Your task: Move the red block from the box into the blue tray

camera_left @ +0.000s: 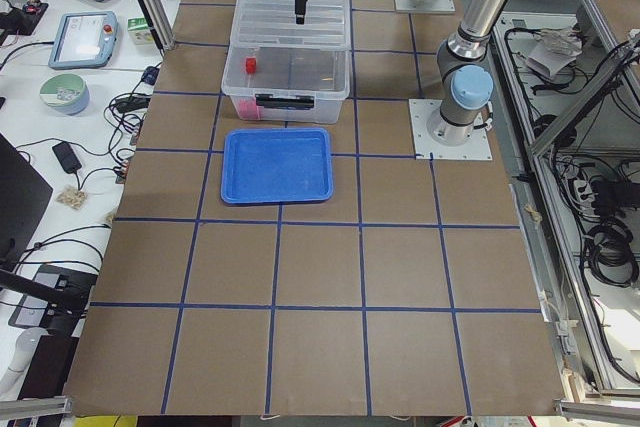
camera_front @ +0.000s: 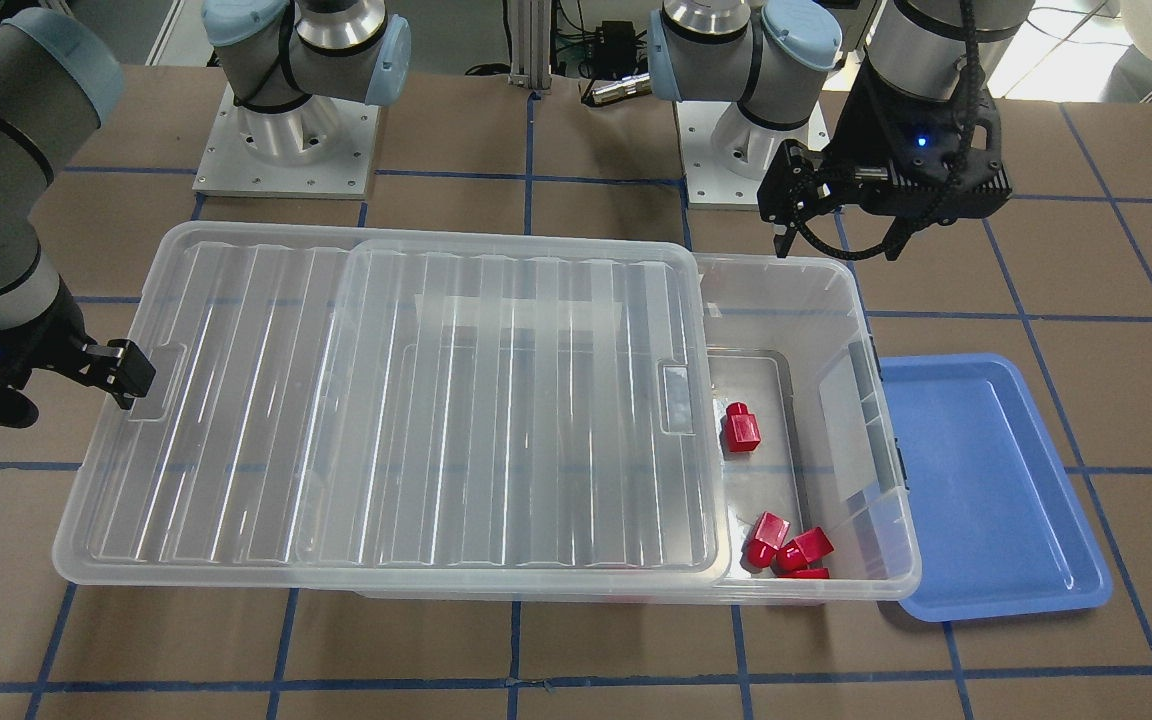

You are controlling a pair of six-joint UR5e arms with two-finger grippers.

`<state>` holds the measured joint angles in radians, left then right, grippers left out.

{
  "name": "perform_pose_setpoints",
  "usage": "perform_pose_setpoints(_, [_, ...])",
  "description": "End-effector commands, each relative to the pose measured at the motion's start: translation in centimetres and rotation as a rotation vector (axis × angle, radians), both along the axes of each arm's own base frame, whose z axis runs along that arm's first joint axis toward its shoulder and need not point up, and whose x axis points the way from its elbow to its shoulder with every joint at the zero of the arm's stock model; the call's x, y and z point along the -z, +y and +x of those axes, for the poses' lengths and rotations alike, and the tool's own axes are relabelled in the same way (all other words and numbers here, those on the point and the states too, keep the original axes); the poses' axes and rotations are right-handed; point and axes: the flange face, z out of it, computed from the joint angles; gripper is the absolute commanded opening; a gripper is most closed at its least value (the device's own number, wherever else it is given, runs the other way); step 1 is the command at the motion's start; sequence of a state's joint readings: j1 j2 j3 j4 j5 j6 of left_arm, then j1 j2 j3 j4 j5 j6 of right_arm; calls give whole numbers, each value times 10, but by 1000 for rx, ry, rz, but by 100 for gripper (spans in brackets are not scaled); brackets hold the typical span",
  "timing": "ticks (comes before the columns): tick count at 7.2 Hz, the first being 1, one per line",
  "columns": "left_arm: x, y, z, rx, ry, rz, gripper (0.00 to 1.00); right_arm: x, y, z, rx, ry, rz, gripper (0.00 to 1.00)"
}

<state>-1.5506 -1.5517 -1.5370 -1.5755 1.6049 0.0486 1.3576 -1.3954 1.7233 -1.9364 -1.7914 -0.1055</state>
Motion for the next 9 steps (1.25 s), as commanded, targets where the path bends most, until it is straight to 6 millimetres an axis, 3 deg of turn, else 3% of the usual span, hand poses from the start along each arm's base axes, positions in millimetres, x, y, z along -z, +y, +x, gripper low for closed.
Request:
perform_pose_setpoints(1, [2,-1,0,-7,-2,2,100,-2,1,-16,14,-1,3,100])
perform_pose_setpoints(3, [9,3,0,1,-1,18,100,-5,2,-15,14,-2,0,100])
perform_pose_setpoints(4, [23,-7,0,-16,12,44,100,-13,3,-13,11,-1,-13,100])
perform_pose_setpoints(5, [42,-18,-2,-14,14,69,100,-35,4,-5,8,-41,-68,100])
perform_pose_setpoints(6, [56,-29,-6,7,13,30,100,-71,6,15,-4,-186,-119,100])
perform_pose_setpoints(8, [116,-43,-5,-29,14,56,100,-145,26,72,-13,-308,-135,100])
perform_pose_setpoints(9, [148,-39,-2,-72,25,37,100,-151,33,119,-4,-306,-146,100])
